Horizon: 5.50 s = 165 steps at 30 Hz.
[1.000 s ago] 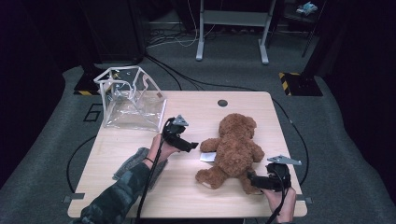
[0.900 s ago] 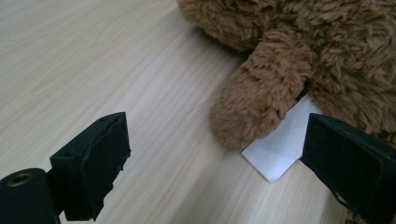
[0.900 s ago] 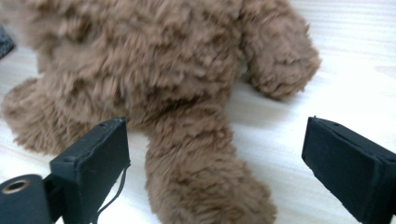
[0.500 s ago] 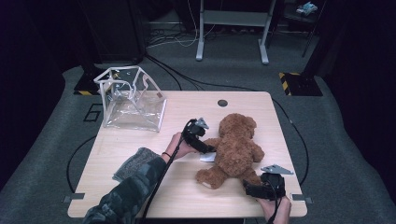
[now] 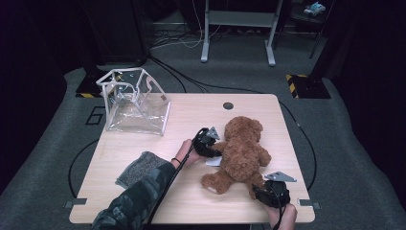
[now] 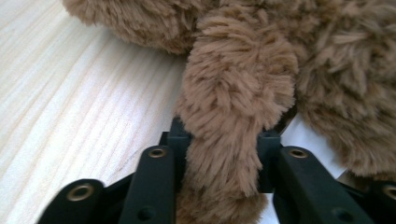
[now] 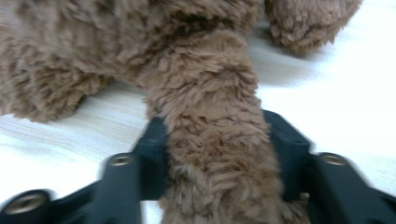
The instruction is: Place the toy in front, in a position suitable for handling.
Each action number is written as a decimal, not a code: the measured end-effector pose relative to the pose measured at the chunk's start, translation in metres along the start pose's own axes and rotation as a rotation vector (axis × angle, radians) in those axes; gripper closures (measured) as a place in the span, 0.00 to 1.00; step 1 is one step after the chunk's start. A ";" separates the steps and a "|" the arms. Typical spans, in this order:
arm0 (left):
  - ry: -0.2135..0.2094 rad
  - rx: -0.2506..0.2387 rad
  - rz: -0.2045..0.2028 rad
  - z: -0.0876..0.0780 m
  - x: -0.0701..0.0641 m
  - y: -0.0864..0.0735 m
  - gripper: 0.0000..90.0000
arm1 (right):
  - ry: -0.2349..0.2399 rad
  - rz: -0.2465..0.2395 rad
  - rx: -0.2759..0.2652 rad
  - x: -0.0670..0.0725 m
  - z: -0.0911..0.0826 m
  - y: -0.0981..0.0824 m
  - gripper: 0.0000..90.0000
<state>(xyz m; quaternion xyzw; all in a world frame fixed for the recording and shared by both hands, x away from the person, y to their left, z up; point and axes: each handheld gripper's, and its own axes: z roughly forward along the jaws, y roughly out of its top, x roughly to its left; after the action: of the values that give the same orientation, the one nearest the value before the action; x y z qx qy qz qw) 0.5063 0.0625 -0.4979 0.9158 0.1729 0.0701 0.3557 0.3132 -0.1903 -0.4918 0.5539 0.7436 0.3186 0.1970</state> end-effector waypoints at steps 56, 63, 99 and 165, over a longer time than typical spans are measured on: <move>0.255 -0.174 0.016 -0.116 -0.033 -0.056 0.84 | -0.063 -0.323 -0.126 0.007 0.059 0.118 0.87; 0.219 -0.137 -0.045 -0.098 -0.038 -0.070 0.68 | -0.005 -0.229 0.007 -0.001 0.084 0.110 0.64; 0.134 -0.064 -0.271 -0.107 0.053 -0.027 0.26 | 0.189 -0.121 0.044 0.047 0.057 0.126 0.31; 0.348 -0.381 -0.418 -0.165 0.007 -0.046 0.77 | 0.174 -0.360 -0.040 0.061 0.035 0.201 0.79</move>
<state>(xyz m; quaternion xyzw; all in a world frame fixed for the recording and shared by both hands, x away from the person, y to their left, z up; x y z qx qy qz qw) 0.4591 0.2004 -0.4073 0.7517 0.3990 0.1819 0.4925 0.4575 -0.0868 -0.3746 0.3786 0.8383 0.3395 0.1966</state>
